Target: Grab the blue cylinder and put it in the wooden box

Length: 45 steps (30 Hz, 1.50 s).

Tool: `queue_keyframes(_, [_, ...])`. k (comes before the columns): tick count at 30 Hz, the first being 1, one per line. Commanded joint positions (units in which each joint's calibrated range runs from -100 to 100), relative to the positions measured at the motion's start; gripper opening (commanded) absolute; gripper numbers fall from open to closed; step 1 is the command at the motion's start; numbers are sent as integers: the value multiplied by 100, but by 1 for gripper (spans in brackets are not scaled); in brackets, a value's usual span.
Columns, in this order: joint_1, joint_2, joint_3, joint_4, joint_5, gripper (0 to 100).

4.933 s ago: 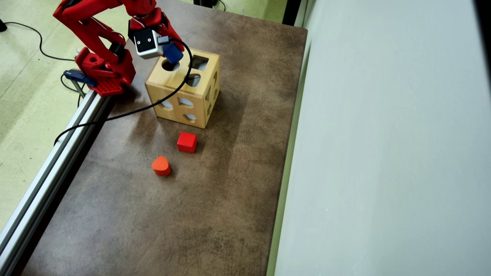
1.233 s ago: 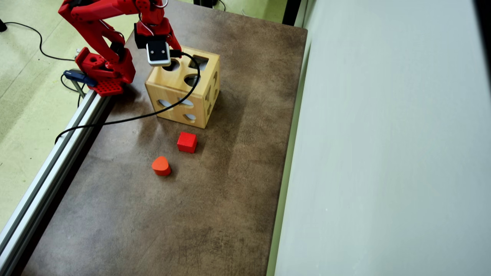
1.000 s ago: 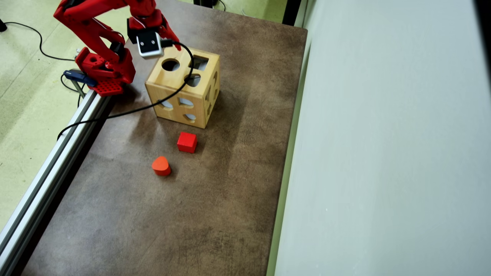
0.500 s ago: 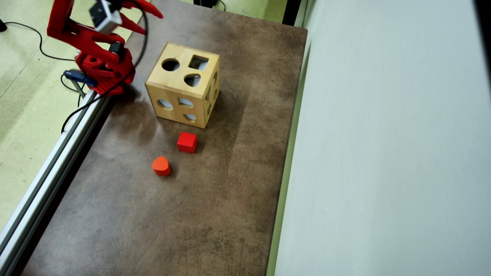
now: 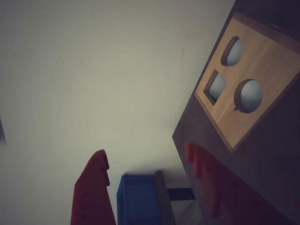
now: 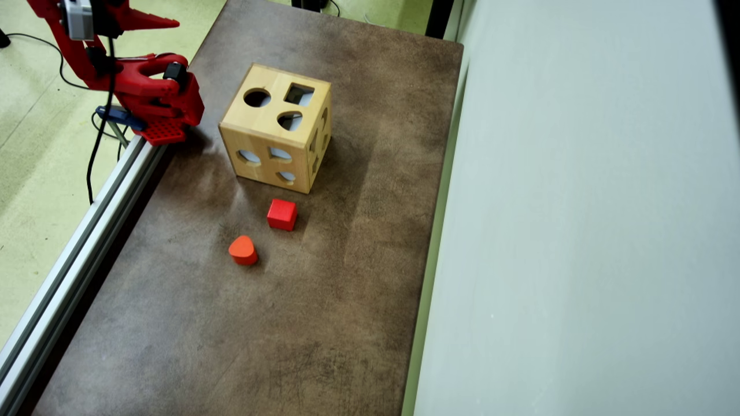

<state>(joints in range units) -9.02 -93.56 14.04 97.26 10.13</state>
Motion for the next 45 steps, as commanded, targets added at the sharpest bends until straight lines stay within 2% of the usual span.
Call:
queue_keyframes(1, [144, 10, -107, 65, -5, 27])
queue_keyframes(7, [1459, -92, -125, 41, 10, 27])
queue_keyframes(9, [1637, -160, -125, 41, 15, 27])
queue_keyframes(34, [1630, -160, 269, 33, 49, 26])
queue_keyframes(37, [1630, -160, 269, 33, 49, 21])
queue_keyframes(43, [1630, -160, 260, 33, 49, 3])
queue_keyframes(45, [1630, -160, 260, 33, 49, 1])
